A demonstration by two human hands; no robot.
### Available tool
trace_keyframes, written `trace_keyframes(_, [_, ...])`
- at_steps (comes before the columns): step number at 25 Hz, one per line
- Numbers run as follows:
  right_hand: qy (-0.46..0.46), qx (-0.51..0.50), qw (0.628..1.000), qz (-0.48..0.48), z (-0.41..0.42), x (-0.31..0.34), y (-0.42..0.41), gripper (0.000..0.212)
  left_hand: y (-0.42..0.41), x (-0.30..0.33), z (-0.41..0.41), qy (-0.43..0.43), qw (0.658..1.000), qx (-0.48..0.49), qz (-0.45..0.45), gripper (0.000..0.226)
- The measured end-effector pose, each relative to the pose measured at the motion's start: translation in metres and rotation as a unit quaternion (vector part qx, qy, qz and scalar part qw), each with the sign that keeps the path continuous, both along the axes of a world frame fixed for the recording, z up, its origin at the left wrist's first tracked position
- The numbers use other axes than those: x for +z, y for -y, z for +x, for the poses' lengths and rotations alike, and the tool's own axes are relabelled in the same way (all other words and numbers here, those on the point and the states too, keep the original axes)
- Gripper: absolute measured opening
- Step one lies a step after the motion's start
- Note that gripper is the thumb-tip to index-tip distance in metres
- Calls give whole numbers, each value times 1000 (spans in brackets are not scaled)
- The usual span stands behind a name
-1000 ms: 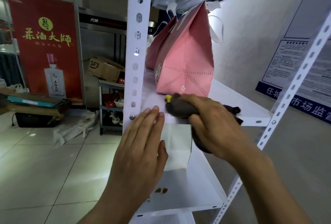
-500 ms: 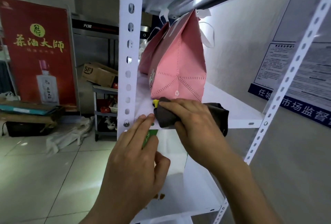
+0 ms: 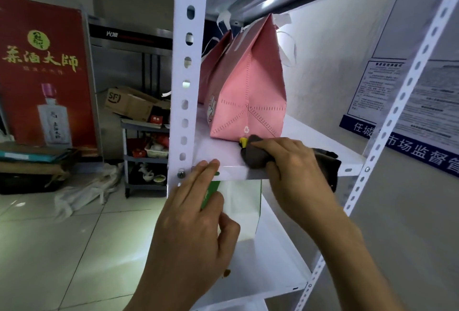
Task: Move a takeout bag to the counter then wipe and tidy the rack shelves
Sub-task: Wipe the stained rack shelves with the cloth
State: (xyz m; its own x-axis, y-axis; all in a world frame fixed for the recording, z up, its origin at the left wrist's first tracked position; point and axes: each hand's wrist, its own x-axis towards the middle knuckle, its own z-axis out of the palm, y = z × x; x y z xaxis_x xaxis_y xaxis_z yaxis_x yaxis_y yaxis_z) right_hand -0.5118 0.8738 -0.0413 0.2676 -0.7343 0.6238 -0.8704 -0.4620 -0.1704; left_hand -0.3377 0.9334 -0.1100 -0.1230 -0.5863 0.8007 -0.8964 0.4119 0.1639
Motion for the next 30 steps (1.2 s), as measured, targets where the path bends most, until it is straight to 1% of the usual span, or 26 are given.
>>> trace_keyframes(2, [-24,28,999,-7,30,0,-4,42,1,-1,0,5,1000,6,-1,26])
trace_keyframes(5, [-19,18,999,-18,41,1,-2,44,5,-1,-4,-7,1000,18,-5,31])
trace_keyframes(7, [-7,-7,1000,-20,18,-4,0,41,6,0,-4,-17,1000,9,-14,24])
trace_keyframes(9, [-1,-66,998,-24,-20,-5,7,37,7,0,-3,-23,1000,-2,-16,18])
trace_keyframes(12, [13,-144,989,-11,-69,-1,19,34,7,1,-2,-31,999,-11,-8,20])
trace_keyframes(15, [30,-160,986,-17,-71,-3,24,32,4,2,-3,-37,999,-15,5,21])
trace_keyframes(17, [28,-157,987,-28,-61,-8,19,32,2,1,-1,-21,1000,-17,10,20])
trace_keyframes(20, [32,-116,992,-42,-41,-10,2,38,2,2,1,-3,1000,-24,17,31])
trace_keyframes(22, [28,-88,994,-56,-17,-11,-10,43,1,3,1,-11,999,-30,25,34])
trace_keyframes(25, [21,-37,997,-66,23,-13,-22,44,0,3,2,-30,998,-47,40,25])
trace_keyframes(27, [22,-13,998,-65,30,-16,-24,46,0,1,3,-45,996,-67,45,18])
trace_keyframes(28, [29,-13,997,-65,24,-16,-24,46,0,1,4,-47,995,-75,45,17])
trace_keyframes(30, [55,-55,995,-68,2,-18,-18,43,0,3,5,-47,994,-84,46,18])
